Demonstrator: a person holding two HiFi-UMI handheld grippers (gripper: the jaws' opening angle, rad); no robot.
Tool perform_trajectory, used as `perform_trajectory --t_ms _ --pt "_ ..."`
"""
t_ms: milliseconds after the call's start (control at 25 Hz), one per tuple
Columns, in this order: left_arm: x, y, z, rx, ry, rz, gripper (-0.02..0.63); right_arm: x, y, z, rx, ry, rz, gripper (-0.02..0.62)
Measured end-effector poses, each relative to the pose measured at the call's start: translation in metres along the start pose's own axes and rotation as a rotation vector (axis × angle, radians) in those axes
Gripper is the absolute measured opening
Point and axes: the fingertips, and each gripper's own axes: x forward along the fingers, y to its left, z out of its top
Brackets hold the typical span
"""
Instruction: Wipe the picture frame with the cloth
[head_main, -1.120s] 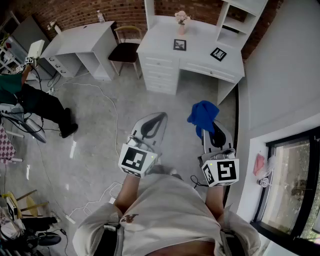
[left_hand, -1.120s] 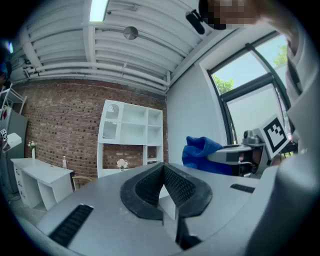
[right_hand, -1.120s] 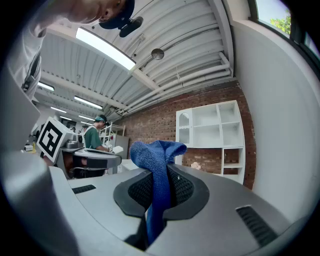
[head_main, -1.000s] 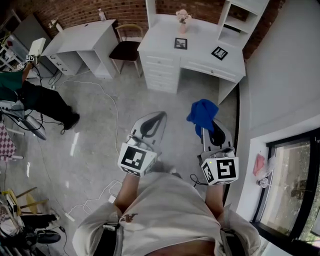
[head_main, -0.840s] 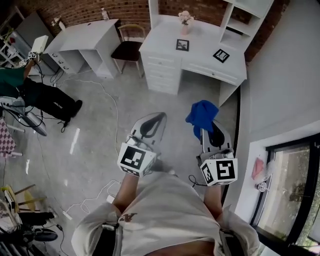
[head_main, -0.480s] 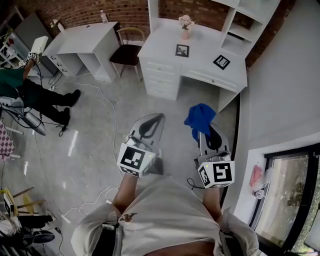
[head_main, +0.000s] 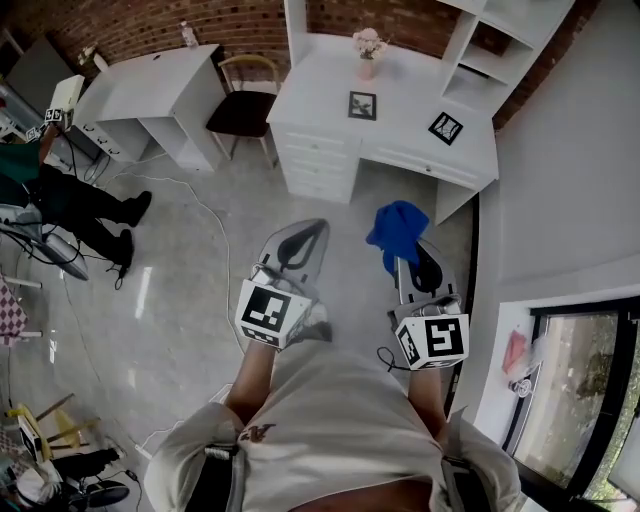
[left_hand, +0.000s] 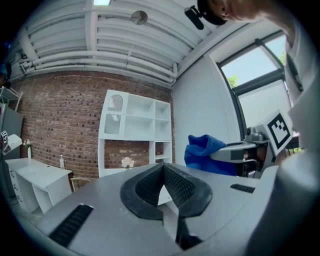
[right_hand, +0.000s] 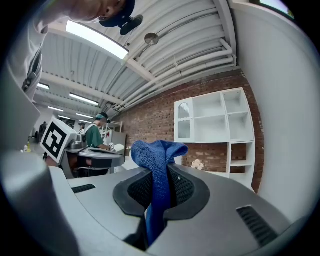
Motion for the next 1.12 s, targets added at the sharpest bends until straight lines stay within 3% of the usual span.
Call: perform_trajectory --t_ms 680,1120 --pt "0.068 0.075 -0.010 -0.005 0.018 -0.103 0.000 0.096 -0.017 -0.012 0.013 0.040 -0.083 0.028" --pt "0.118 0.095 -0.014 -0.007 0.028 -0.089 0.000 0.137 -0.055 -0.020 0.018 0.044 -0.073 0.028"
